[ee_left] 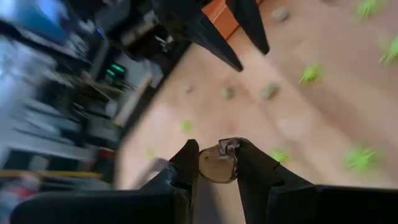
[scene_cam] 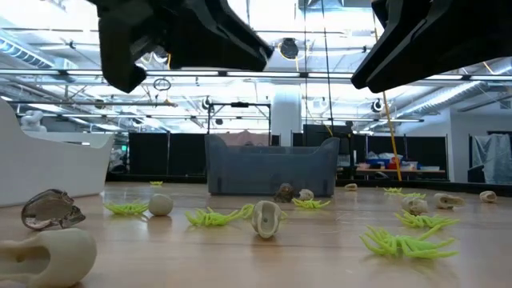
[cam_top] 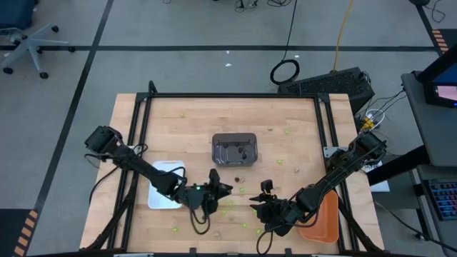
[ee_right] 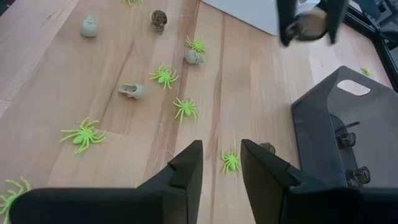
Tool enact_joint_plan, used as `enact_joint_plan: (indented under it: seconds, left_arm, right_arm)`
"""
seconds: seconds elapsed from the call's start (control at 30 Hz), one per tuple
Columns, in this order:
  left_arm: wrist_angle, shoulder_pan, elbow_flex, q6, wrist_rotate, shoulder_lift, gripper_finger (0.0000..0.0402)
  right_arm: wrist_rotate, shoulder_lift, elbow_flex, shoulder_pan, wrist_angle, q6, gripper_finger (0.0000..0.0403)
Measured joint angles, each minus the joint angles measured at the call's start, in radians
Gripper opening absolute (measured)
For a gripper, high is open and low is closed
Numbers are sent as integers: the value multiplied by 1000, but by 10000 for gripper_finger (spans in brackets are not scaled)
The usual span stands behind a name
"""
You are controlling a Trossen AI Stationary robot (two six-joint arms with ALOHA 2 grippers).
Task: Sort Halloween decoration
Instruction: Put the black skull toy into the black bin
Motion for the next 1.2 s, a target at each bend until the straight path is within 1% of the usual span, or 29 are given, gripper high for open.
enact_joint_plan:
  seconds: [0.13, 0.23, 0.67, 0.77, 1.07, 1.2]
  left_arm:
    - [17, -21, 0, 263, -44, -1, 69]
    - [45, -28, 0, 379, -49, -1, 70]
    - [72, -31, 0, 380, -54, -1, 70]
    - [78, -32, 0, 306, -54, -1, 70]
    - [79, -32, 0, -45, -54, -1, 70]
    - [78, -32, 0, -177, -54, -1, 70]
  right_arm:
    - [0, 0, 0, 0, 0, -1, 94]
    - [0, 0, 0, 0, 0, -4, 94]
    - [0, 0, 0, 0, 1, -5, 94]
    - [0, 0, 0, 0, 1, -5, 94]
    - [0, 0, 0, 0, 1, -6, 94]
    - [0, 0, 0, 0, 1, -1, 94]
